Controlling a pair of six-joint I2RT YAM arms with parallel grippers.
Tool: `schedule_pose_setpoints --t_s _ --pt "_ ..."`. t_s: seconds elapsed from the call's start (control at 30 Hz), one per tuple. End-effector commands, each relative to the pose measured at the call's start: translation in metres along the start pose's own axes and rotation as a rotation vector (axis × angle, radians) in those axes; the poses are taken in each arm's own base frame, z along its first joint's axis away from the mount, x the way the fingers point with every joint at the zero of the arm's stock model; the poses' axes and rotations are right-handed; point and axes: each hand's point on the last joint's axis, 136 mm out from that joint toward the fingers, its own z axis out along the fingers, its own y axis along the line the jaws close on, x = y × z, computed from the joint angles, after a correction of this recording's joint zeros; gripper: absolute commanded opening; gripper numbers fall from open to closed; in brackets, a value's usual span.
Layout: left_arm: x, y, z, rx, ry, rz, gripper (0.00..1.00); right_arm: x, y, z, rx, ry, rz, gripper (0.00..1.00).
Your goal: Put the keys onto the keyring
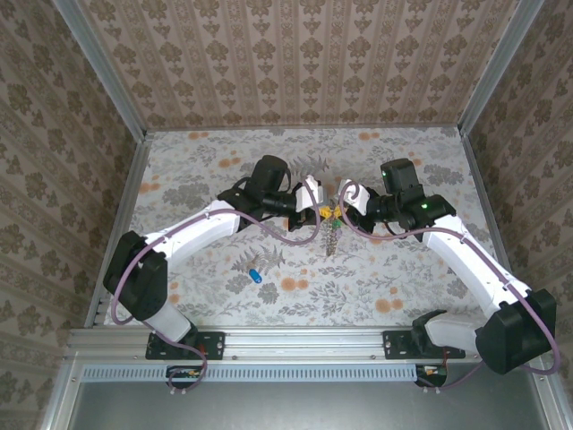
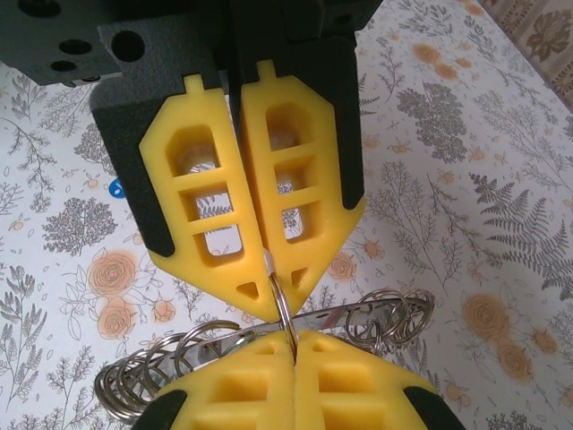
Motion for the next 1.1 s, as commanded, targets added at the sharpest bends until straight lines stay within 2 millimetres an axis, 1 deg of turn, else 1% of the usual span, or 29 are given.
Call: schedule_pose_setpoints --t_s 0.0,0.07,0.1,0.13,0.3,0.47,0.63,0.7,0.8,0.9,0.97,1.0,1.03,1.07 --pt "-0.026 0.003 -0.003 -0.002 -0.053 0.06 0.0 -0.013 -0.001 -0.004 0.001 -0.018 -0.031 0.0" --pt "-0.027 0.003 -0.003 -0.007 -0.057 0.061 0.0 -0.011 -0.001 -0.004 0.004 -0.01 -0.03 0.0" --pt "-0.029 0.003 -0.004 -0.008 -0.065 0.064 0.0 -0.011 0.0 -0.004 0.003 -0.012 -0.031 0.02" --pt "-0.031 0.002 -0.004 -0.007 -0.076 0.068 0.0 -0.012 0.0 -0.005 0.008 -0.019 -0.032 0.05" --pt "-0.045 -0.003 -0.01 0.019 -0.198 0.069 0.0 -0.014 -0.008 -0.008 0.004 -0.155 0.032 0.11" --pt "-0.058 -0.006 -0.017 0.041 -0.305 0.066 0.0 -0.016 -0.008 -0.005 -0.051 -0.226 0.071 0.14" --pt "-0.065 -0.008 -0.021 0.064 -0.376 0.06 0.0 -0.018 -0.015 -0.005 -0.064 -0.285 0.105 0.18" --pt "-0.067 -0.009 -0.022 0.068 -0.401 0.056 0.0 -0.019 -0.017 -0.005 -0.064 -0.299 0.107 0.16" --pt "-0.072 -0.008 -0.027 0.067 -0.461 0.057 0.0 -0.023 -0.022 -0.007 -0.063 -0.337 0.114 0.16" --pt "-0.073 -0.003 -0.028 0.064 -0.49 0.038 0.0 -0.029 -0.021 -0.01 -0.079 -0.364 0.122 0.07" --pt "-0.067 0.0 -0.025 0.052 -0.463 0.024 0.0 -0.033 -0.022 -0.013 -0.071 -0.364 0.122 0.01" --pt "-0.064 0.001 -0.024 0.042 -0.44 0.021 0.01 -0.033 -0.023 -0.015 -0.06 -0.357 0.121 0.0" --pt "-0.059 0.001 -0.021 0.037 -0.411 0.016 0.08 -0.033 -0.024 -0.016 -0.048 -0.346 0.117 0.0" --pt "-0.055 0.001 -0.021 0.027 -0.383 0.013 0.1 -0.032 -0.024 -0.017 -0.034 -0.33 0.11 0.0"
